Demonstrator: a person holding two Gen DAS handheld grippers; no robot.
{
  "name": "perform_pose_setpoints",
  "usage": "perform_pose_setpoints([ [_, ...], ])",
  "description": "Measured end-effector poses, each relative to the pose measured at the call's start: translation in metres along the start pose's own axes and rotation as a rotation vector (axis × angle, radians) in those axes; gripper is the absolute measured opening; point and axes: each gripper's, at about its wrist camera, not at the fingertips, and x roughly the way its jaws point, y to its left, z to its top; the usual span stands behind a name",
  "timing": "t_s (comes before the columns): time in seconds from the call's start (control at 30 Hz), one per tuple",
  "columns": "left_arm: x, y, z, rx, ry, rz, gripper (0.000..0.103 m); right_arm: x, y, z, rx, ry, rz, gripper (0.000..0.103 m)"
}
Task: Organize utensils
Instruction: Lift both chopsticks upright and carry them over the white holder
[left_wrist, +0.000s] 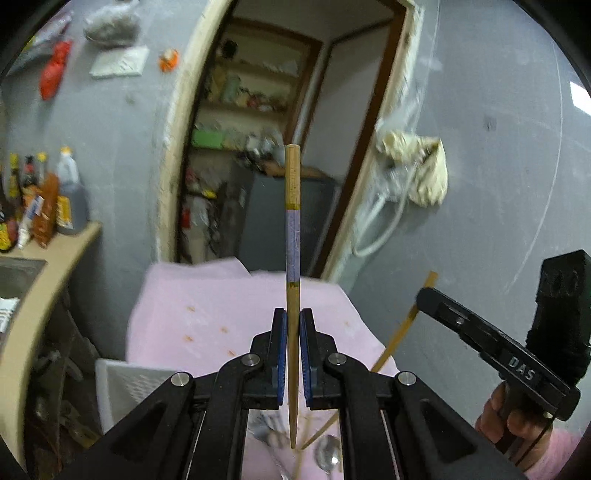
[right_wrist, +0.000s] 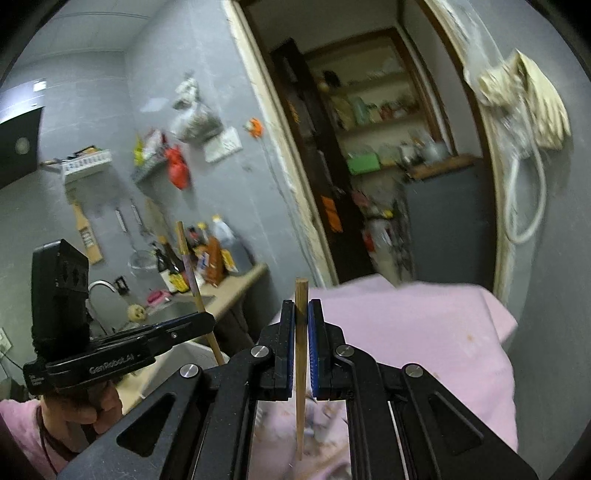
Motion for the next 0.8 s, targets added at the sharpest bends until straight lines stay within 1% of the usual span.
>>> perform_pose_setpoints([
  [0.07,-0.009,0.01,0.008,-0.001,-0.024,0.022,0.007,0.0,0.018,0.009,-0.024,-0.031,0.019,0.006],
  [0.17,-0.026,0.028,0.022,-0.007,-0.08,0.063,0.007,-0.001,0.045,0.023,-0.056,-0.081,0.059,0.006],
  [0.33,-0.053,0.053,0.033,-0.022,-0.162,0.115,0.007,0.004,0.086,0.043,-0.096,-0.137,0.127,0.006],
  [0.53,-0.065,0.071,0.027,-0.02,-0.178,0.143,0.007,0.019,0.123,0.04,-0.143,-0.131,0.171,0.007],
  [0.67,-0.068,0.077,0.019,-0.027,-0.18,0.14,0.007,0.021,0.136,0.035,-0.17,-0.128,0.165,0.007],
  [0.8,-0.071,0.078,0.015,-0.031,-0.185,0.13,0.007,0.017,0.143,0.041,-0.201,-0.156,0.144,0.007],
])
